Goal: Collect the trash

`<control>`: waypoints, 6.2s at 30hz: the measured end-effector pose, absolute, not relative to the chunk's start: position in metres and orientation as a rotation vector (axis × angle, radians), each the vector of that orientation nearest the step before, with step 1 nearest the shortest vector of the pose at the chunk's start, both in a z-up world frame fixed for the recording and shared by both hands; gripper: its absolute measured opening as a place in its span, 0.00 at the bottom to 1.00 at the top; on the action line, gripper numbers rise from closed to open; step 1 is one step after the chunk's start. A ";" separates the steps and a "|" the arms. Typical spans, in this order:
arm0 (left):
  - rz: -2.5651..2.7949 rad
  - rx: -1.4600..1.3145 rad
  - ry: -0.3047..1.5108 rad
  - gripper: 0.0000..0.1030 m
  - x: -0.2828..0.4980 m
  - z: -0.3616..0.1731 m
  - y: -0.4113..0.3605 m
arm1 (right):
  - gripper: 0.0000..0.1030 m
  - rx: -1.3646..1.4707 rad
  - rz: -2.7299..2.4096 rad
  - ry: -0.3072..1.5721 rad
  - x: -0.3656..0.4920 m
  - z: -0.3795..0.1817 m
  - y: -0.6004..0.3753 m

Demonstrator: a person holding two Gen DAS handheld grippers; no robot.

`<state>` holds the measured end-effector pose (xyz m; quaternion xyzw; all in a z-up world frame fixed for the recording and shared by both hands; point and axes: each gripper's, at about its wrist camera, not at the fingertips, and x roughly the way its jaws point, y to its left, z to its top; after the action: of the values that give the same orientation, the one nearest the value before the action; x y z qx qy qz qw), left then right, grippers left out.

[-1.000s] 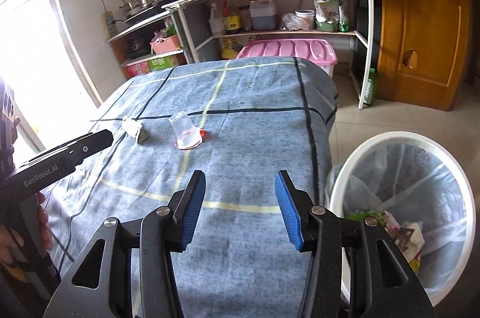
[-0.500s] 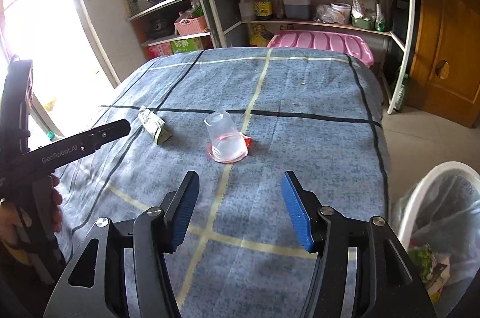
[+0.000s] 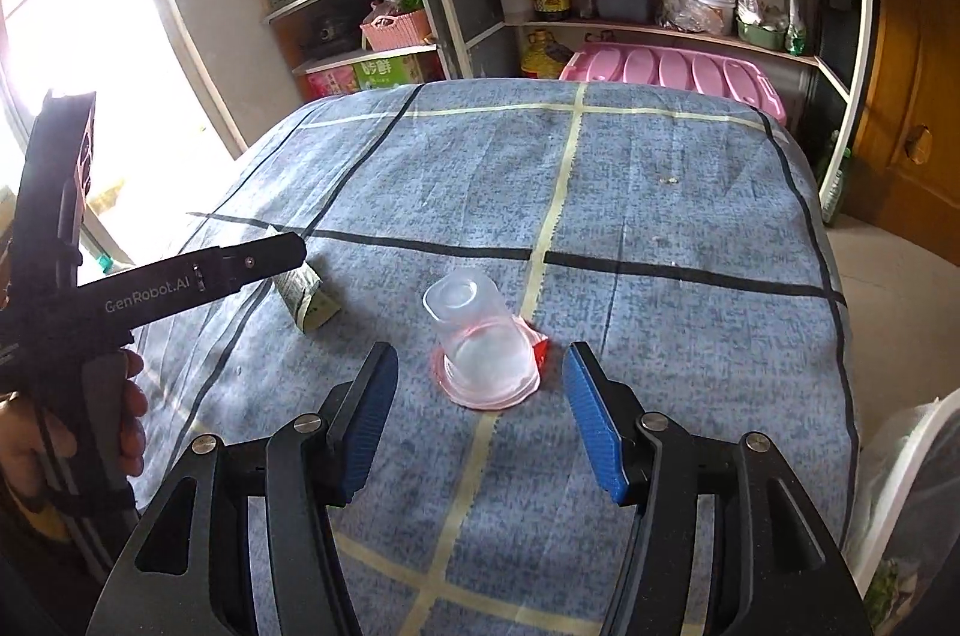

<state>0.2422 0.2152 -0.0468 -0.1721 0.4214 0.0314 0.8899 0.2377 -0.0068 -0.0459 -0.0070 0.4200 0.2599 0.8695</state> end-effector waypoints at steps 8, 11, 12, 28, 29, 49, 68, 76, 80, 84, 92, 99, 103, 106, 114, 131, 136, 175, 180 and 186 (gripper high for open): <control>0.085 -0.380 0.920 0.51 0.252 -0.061 0.220 | 0.56 -0.012 0.532 0.881 0.251 -0.051 -0.007; 0.087 -0.374 0.921 0.46 0.252 -0.061 0.220 | 0.52 0.009 0.541 0.879 0.252 -0.051 -0.008; 0.089 -0.372 0.921 0.43 0.252 -0.061 0.219 | 0.50 0.007 0.534 0.877 0.252 -0.051 -0.008; 0.094 -0.313 0.911 0.24 0.242 -0.056 0.210 | 0.33 0.021 0.520 0.849 0.241 -0.045 -0.014; 0.092 -0.310 0.909 0.24 0.240 -0.055 0.209 | 0.33 0.025 0.519 0.849 0.240 -0.045 -0.015; 0.005 -0.248 0.822 0.24 0.189 -0.018 0.165 | 0.33 0.059 0.472 0.761 0.193 -0.012 -0.054; -0.192 -0.134 0.779 0.24 0.152 0.010 0.057 | 0.33 0.140 0.340 0.683 0.144 0.012 -0.142; -0.267 -0.091 0.775 0.24 0.146 0.017 0.008 | 0.33 0.180 0.250 0.665 0.121 0.017 -0.193; -0.324 -0.068 0.775 0.24 0.144 0.018 -0.024 | 0.33 0.200 0.184 0.659 0.111 0.018 -0.229; -0.388 -0.050 0.785 0.24 0.145 0.017 -0.059 | 0.33 0.213 0.118 0.665 0.102 0.017 -0.261; -0.507 -0.022 0.842 0.24 0.149 0.003 -0.123 | 0.33 0.236 0.024 0.735 0.099 -0.002 -0.317; -0.553 0.008 0.911 0.24 0.153 -0.021 -0.162 | 0.33 0.230 -0.003 0.795 0.105 -0.022 -0.339; -0.554 0.018 0.937 0.24 0.157 -0.030 -0.174 | 0.33 0.214 -0.009 0.820 0.110 -0.031 -0.341; -0.540 0.041 0.934 0.24 0.158 -0.032 -0.178 | 0.33 0.205 -0.010 0.845 0.115 -0.036 -0.343; -0.511 0.026 0.953 0.29 0.163 -0.035 -0.173 | 0.52 0.198 -0.029 0.861 0.119 -0.043 -0.346; -0.447 0.041 0.873 0.48 0.141 -0.017 -0.151 | 0.52 0.219 -0.034 0.800 0.091 -0.022 -0.329; -0.410 0.054 0.795 0.48 0.120 -0.003 -0.139 | 0.52 0.220 -0.039 0.746 0.069 -0.011 -0.317; -0.261 0.077 0.584 0.48 0.007 0.030 -0.101 | 0.52 0.177 -0.116 0.585 -0.034 0.011 -0.261; -0.264 0.071 0.600 0.48 0.009 0.027 -0.099 | 0.52 0.178 -0.116 0.590 -0.034 0.010 -0.263; -0.263 0.073 0.612 0.48 0.011 0.026 -0.098 | 0.52 0.181 -0.115 0.595 -0.033 0.008 -0.265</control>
<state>0.0109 -0.0979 0.0256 0.0358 0.3004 -0.1291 0.9444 -0.0334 -0.2646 0.0082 0.0892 0.2926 -0.0566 0.9504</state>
